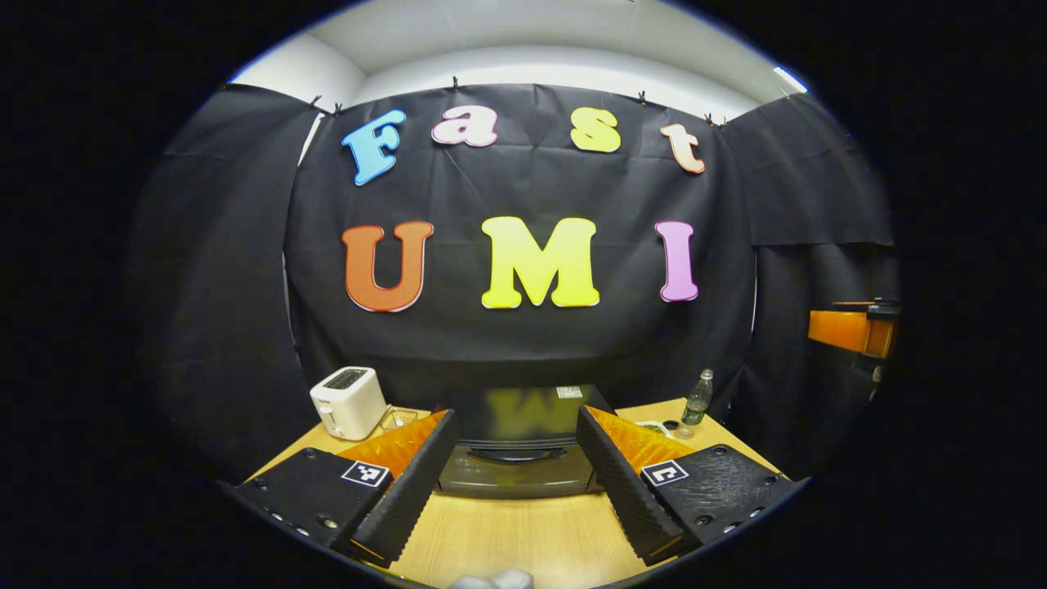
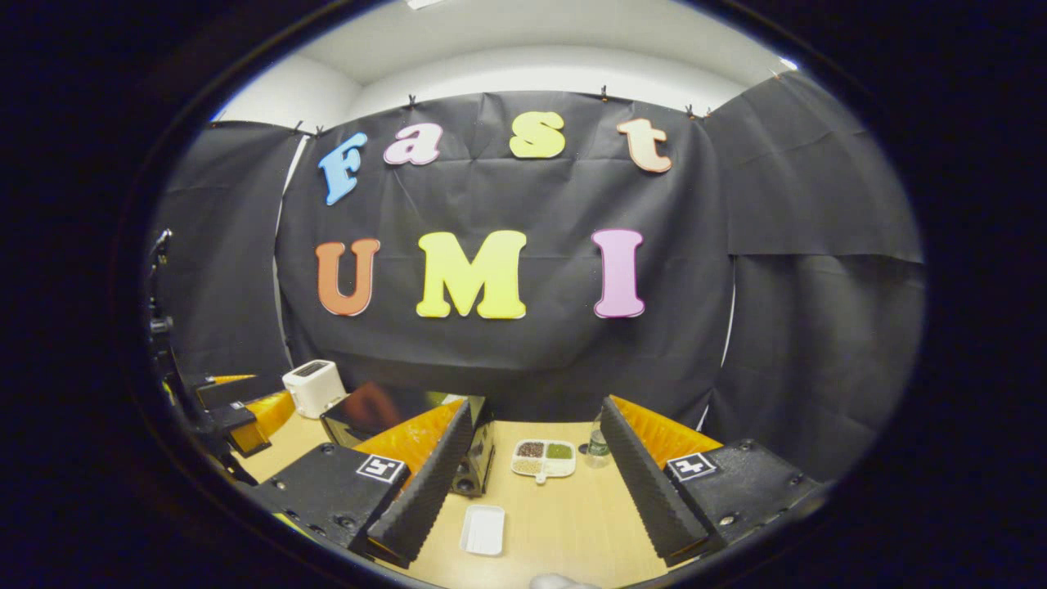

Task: Open the electric oven with the left hand, put the food in, and close the electric oven.

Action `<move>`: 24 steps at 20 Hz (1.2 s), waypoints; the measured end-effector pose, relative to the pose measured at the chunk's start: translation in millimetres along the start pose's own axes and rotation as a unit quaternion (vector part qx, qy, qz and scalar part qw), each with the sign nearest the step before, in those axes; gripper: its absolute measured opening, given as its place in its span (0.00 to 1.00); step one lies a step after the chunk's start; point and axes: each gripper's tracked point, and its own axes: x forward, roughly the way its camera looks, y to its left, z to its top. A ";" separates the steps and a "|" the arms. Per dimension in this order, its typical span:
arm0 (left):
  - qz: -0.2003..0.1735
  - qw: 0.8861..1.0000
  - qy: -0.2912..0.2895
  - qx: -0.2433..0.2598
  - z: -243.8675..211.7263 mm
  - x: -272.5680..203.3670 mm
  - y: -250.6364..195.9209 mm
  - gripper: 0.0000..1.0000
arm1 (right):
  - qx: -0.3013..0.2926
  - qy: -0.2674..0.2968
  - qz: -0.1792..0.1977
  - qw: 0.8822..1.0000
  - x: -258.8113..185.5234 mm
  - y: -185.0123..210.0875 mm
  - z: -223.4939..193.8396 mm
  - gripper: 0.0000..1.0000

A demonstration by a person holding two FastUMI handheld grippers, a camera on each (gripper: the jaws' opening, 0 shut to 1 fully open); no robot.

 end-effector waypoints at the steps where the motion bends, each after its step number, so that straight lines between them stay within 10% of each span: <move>1: 0.003 1.000 -0.006 -0.002 9.9 -4.4 3.0 0.96 | 0.001 -0.002 0.000 1.000 -1.2 1.9 3.4 0.92; 24: 0.009 0.999 -0.049 -0.015 58.9 -40.9 22.3 0.95 | -0.005 -0.016 -0.003 1.000 -18.4 25.1 22.6 0.91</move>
